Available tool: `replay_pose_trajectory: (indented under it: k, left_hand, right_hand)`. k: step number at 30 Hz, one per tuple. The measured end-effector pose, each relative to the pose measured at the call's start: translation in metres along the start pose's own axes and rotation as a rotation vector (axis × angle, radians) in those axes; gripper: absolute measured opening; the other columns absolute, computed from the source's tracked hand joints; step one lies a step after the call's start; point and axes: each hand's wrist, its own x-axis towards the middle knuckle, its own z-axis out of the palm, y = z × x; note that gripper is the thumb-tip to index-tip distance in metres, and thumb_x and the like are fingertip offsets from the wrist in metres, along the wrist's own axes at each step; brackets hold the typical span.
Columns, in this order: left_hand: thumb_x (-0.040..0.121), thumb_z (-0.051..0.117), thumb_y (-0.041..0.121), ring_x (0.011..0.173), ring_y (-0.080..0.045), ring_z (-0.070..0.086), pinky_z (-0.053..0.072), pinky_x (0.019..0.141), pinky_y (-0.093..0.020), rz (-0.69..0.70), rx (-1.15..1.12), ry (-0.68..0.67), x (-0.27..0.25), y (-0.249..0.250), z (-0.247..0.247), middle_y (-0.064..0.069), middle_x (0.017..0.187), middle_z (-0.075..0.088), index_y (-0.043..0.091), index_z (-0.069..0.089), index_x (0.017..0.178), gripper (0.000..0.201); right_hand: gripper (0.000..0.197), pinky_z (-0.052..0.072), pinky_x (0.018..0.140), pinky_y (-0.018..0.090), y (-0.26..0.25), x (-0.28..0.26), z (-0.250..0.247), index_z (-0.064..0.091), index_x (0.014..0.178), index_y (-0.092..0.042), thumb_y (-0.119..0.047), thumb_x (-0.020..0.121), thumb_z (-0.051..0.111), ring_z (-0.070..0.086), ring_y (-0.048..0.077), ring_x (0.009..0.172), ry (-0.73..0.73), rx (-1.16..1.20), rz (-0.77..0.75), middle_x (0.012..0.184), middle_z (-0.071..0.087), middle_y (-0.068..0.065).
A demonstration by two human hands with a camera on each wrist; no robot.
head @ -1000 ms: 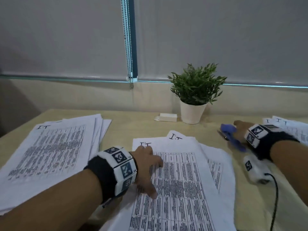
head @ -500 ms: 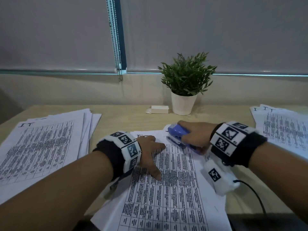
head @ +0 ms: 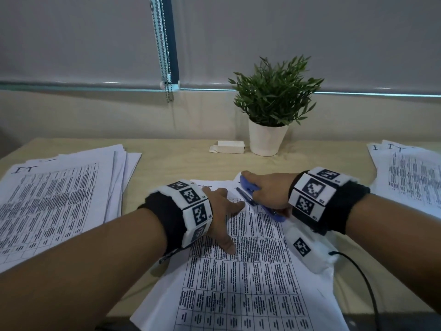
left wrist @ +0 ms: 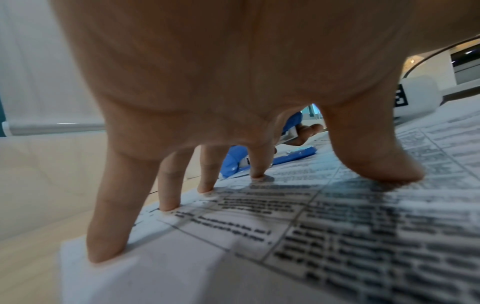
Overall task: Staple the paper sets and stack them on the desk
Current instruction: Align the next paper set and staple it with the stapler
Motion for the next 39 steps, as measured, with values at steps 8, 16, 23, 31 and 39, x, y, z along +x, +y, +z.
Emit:
replay_pose_trajectory:
  k: [8, 16, 23, 31, 39]
  left_hand:
    - [0.072, 0.061, 0.066, 0.141, -0.038, 0.012, 0.020, 0.112, -0.055, -0.014, -0.006, 0.022, 0.000, 0.003, 0.004, -0.006, 0.156, 0.004, 0.043, -0.002, 0.147, 0.101]
    - [0.056, 0.058, 0.083, 0.122, -0.036, 0.033, 0.039, 0.097, -0.056, -0.151, -0.121, 0.134, 0.000, -0.013, 0.014, -0.007, 0.134, 0.025, 0.035, 0.028, 0.134, 0.096]
    - [0.055, 0.058, 0.082, 0.140, -0.028, 0.011, 0.022, 0.110, -0.048, -0.026, -0.185, 0.271, -0.008, 0.012, 0.006, -0.003, 0.152, 0.008, 0.035, 0.021, 0.142, 0.106]
    - [0.058, 0.057, 0.083, 0.145, -0.039, -0.003, 0.012, 0.113, -0.063, 0.035, -0.128, 0.059, 0.016, 0.046, 0.012, -0.005, 0.158, -0.014, 0.054, -0.009, 0.140, 0.109]
    - [0.050, 0.052, 0.090, 0.145, -0.037, -0.002, 0.011, 0.112, -0.060, 0.013, -0.143, 0.060, 0.020, 0.047, 0.014, -0.004, 0.158, -0.012, 0.067, -0.007, 0.131, 0.103]
  right_hand:
    - [0.018, 0.042, 0.048, 0.033, -0.017, 0.023, -0.002, 0.039, 0.115, -0.019, -0.017, 0.097, 0.035, 0.035, 0.014, 0.047, 0.141, 0.092, -0.011, 0.060, 0.034, 0.002]
    - [0.033, 0.043, 0.044, 0.027, 0.002, -0.002, -0.042, 0.028, 0.069, -0.040, -0.017, 0.089, 0.041, 0.048, 0.019, 0.046, 0.218, 0.297, 0.058, 0.063, 0.052, 0.008]
    - [0.032, 0.039, 0.039, 0.027, 0.033, -0.075, -0.033, 0.042, 0.109, -0.029, -0.003, 0.092, 0.033, 0.041, 0.023, 0.040, 0.121, 0.350, 0.084, 0.064, 0.050, 0.019]
    - [0.018, 0.046, 0.049, 0.031, 0.045, -0.117, 0.011, 0.031, 0.111, -0.011, -0.007, 0.094, 0.032, 0.043, 0.021, 0.041, -0.043, 0.315, 0.104, 0.063, 0.050, 0.013]
    - [0.009, 0.038, 0.047, 0.028, 0.049, -0.128, 0.026, 0.032, 0.091, -0.021, -0.012, 0.092, 0.033, 0.039, 0.021, 0.042, 0.003, 0.252, 0.163, 0.059, 0.048, 0.007]
